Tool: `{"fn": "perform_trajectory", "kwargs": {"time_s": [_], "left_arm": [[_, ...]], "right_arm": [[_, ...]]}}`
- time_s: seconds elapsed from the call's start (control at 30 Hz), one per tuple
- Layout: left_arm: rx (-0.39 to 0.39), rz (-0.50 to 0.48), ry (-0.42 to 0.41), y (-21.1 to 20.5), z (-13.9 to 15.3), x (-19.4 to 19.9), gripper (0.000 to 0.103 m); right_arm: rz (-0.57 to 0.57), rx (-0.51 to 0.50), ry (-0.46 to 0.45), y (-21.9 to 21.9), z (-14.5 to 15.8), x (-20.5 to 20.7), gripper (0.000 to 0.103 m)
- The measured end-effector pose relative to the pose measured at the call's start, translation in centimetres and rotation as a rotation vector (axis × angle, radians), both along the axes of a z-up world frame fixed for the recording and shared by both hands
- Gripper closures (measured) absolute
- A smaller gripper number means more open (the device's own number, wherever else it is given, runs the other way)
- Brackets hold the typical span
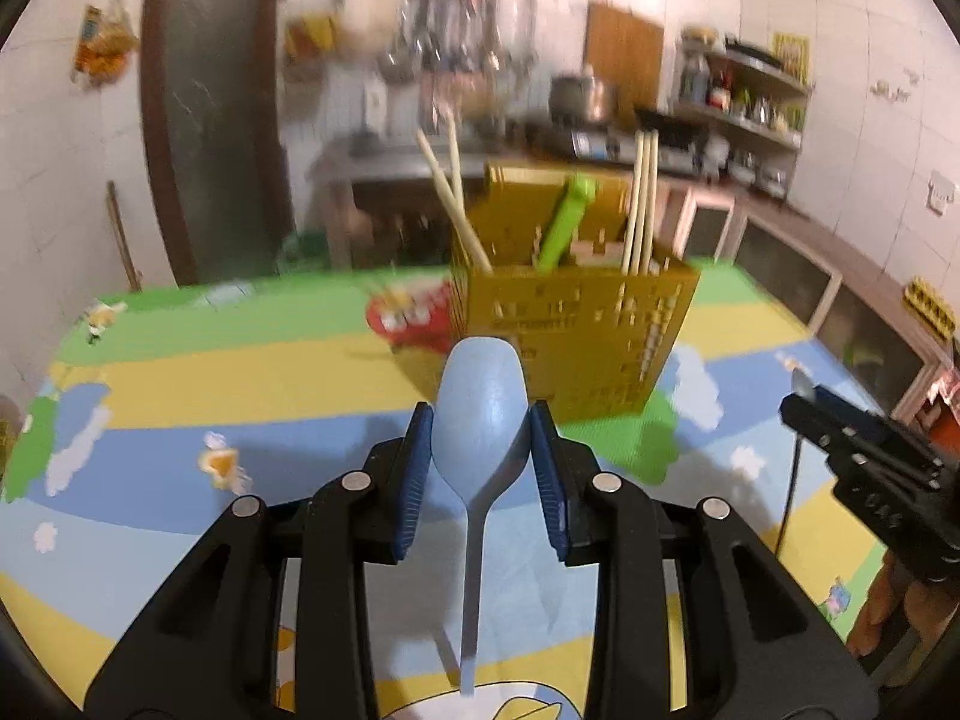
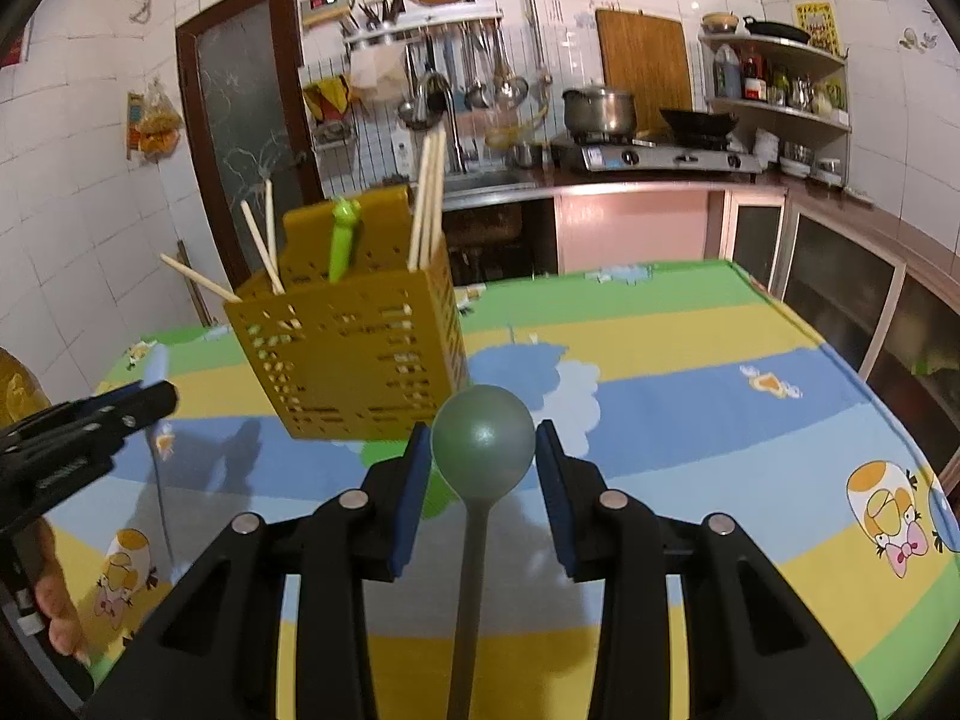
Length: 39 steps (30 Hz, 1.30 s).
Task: Organize utensils
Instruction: 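Lift both spoons and lower them into the yellow holder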
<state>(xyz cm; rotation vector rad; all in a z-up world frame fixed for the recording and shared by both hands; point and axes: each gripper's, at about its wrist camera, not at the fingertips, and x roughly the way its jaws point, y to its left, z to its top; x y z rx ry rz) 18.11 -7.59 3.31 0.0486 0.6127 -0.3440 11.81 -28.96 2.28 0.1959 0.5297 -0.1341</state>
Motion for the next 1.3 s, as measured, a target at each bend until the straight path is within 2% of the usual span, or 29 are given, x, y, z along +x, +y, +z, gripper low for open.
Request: {"fn": "perform_trajectory", "kwargs": {"time_s": [0.07, 0.17, 0.4, 0.53, 0.63, 0.7, 0.83, 0.97, 1.1, 1.3], "left_arm": [[-0.014, 0.027, -0.053, 0.6, 0.6, -1.1, 0.071], [-0.046, 0.054, -0.09, 1.4, 1.3, -2.2, 0.071], [-0.087, 0.073, -0.13, 2.3, 1.8, -3.8, 0.071], [-0.113, 0.058, -0.161, 2.3, 3.5, -4.2, 0.071], [-0.154, 0.051, -0.203, 2.0, 6.0, -3.9, 0.071], [-0.179, 0.046, -0.236, 1.6, 8.0, -3.4, 0.071], [-0.222, 0.037, -0.37, 0.4, 13.8, -1.6, 0.071], [-0.241, 0.044, -0.456, -1.3, 17.0, 1.5, 0.071], [-0.248, 0.045, -0.476, -2.9, 16.6, 5.6, 0.071], [-0.225, 0.078, -0.424, -4.4, 11.6, 10.9, 0.071]], "right_arm": [[-0.003, -0.002, -0.024, 0.0, 0.5, -0.3, 0.067], [-0.006, -0.003, -0.058, 0.2, 1.0, -0.9, 0.067], [0.01, -0.02, -0.087, 0.9, 1.2, -1.9, 0.067], [0.014, -0.018, -0.13, 0.8, 3.2, -2.1, 0.067], [0.017, -0.019, -0.166, 0.5, 5.1, -1.8, 0.067], [0.019, -0.021, -0.208, 0.3, 7.4, -0.7, 0.067], [0.022, -0.045, -0.289, 0.4, 11.7, 1.2, 0.067], [0.011, -0.064, -0.36, 0.4, 14.9, 4.5, 0.067], [0.007, -0.059, -0.399, 0.1, 15.7, 8.2, 0.067], [0.006, -0.056, -0.403, -0.1, 12.5, 12.8, 0.067]]}}
